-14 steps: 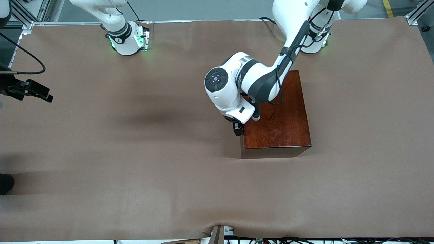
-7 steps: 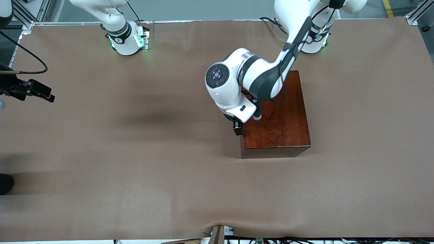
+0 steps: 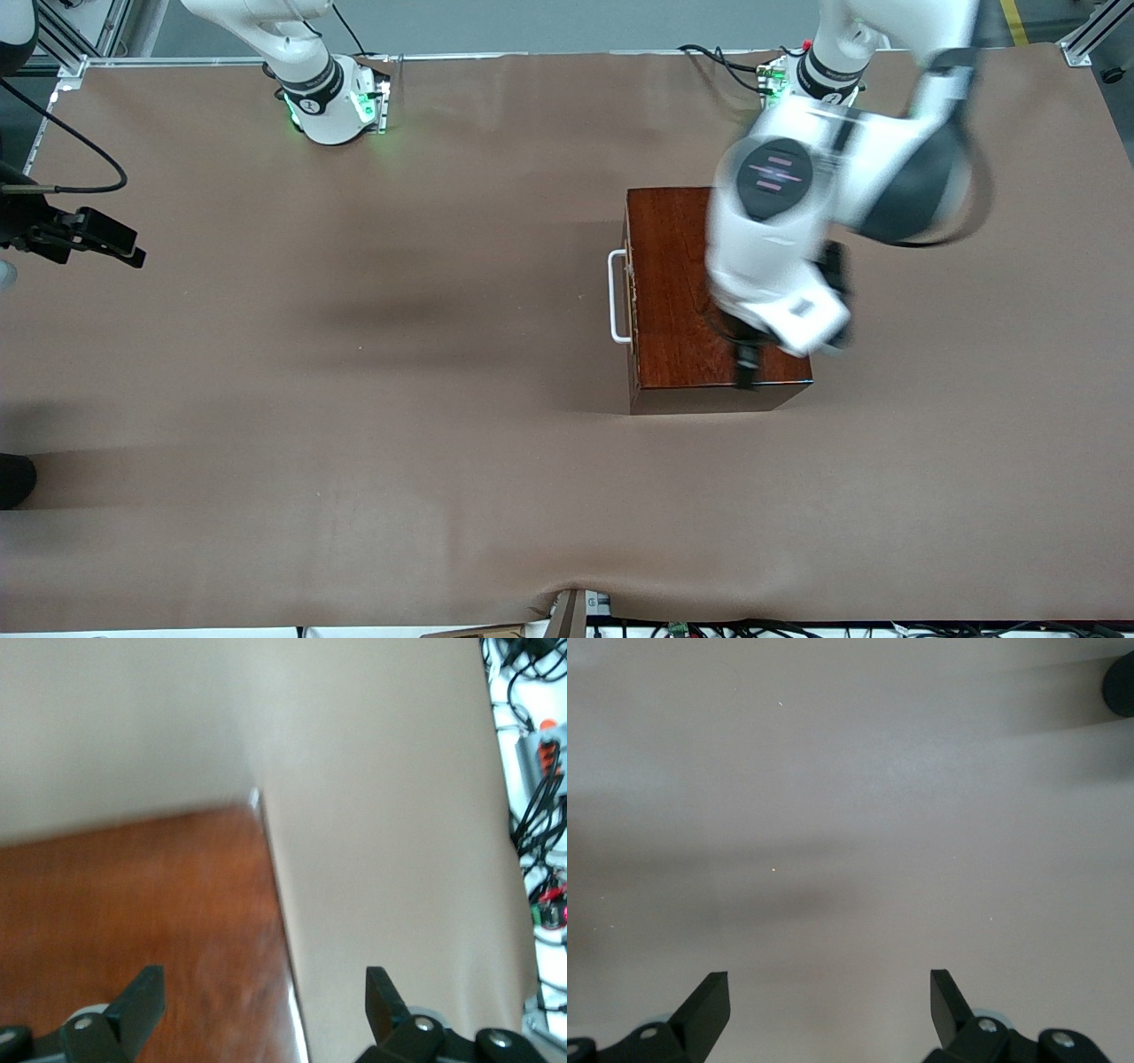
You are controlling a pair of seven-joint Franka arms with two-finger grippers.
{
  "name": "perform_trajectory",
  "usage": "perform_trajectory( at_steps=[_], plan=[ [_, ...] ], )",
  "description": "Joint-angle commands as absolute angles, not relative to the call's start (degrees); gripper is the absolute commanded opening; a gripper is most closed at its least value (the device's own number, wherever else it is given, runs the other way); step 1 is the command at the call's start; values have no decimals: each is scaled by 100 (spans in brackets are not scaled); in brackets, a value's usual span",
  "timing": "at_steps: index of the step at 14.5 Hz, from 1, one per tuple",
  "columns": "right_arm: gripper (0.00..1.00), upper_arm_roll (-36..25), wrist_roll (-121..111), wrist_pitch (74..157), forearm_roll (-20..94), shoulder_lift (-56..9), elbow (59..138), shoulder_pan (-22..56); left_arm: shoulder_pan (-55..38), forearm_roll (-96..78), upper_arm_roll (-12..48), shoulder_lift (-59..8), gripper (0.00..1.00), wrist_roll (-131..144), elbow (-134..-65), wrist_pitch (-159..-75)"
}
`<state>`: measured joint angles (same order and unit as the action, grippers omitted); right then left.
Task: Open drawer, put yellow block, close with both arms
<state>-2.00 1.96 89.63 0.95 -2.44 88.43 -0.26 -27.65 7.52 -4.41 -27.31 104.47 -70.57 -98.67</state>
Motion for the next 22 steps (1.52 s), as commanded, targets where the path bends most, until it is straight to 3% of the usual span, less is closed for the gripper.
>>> perform_trajectory(
  at_steps=[1, 11, 18, 22],
  plan=[
    [100, -185, 272, 8982, 97, -185, 8842, -18, -2068, 309, -360, -2199, 100, 9294, -7461, -9827],
    [100, -185, 272, 8982, 97, -193, 8842, 18, -598, -176, -325, 6, 100, 4453, -9508, -9765],
    [100, -185, 272, 8991, 97, -193, 8842, 26, -370, 105, 34, 211, 100, 1102, -9326, -8817],
    [100, -185, 272, 9000, 97, -202, 8842, 18, -211, 272, 448, 220, 100, 248, -9264, -8719]
  ],
)
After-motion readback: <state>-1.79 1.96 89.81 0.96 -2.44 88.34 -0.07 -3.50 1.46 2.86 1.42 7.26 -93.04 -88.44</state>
